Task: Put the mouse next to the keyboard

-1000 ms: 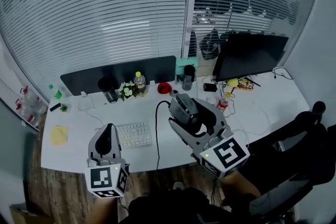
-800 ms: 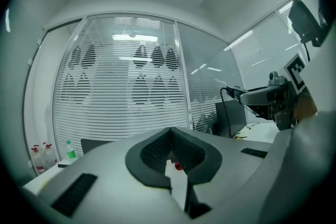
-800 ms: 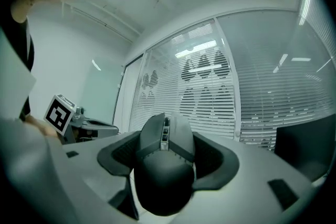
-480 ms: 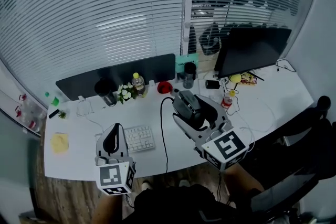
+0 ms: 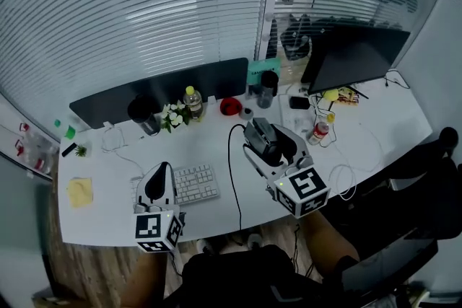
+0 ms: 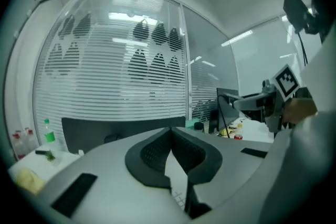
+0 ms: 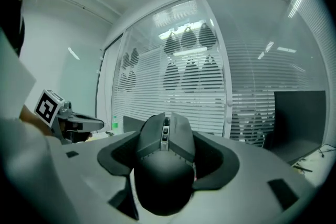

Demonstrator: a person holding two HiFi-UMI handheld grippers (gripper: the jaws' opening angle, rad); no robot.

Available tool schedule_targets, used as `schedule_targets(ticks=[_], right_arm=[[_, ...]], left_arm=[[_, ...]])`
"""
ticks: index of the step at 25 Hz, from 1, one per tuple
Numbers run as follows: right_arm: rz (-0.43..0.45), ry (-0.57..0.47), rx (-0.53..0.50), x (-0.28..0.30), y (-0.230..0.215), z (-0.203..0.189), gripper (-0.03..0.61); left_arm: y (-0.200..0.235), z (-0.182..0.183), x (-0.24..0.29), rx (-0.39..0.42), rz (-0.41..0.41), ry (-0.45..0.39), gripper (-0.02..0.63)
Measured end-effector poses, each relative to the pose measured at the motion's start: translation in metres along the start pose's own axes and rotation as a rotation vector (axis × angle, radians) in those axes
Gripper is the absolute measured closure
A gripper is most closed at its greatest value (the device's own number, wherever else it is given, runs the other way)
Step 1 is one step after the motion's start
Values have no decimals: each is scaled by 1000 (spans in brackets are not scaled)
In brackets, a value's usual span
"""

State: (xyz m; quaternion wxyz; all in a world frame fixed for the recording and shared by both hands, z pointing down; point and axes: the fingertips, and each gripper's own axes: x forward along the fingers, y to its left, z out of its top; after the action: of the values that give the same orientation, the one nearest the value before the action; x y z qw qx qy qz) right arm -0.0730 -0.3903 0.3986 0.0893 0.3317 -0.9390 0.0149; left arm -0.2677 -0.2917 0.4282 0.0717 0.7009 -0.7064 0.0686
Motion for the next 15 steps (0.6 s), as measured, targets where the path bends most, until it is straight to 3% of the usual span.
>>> schedule_targets(ticks=[2,10,15], right_arm=[[-7,39,22,9,-3,-24,281],[-34,174,86,35,-16,-106,281],[-39,284,93,49,-22,-163,281]], left_arm=[[3,-19,5,-30,-1,34,584],[-7,-78,29,14,-2,185,584],[-12,-94,37,-14,-16,183,584]])
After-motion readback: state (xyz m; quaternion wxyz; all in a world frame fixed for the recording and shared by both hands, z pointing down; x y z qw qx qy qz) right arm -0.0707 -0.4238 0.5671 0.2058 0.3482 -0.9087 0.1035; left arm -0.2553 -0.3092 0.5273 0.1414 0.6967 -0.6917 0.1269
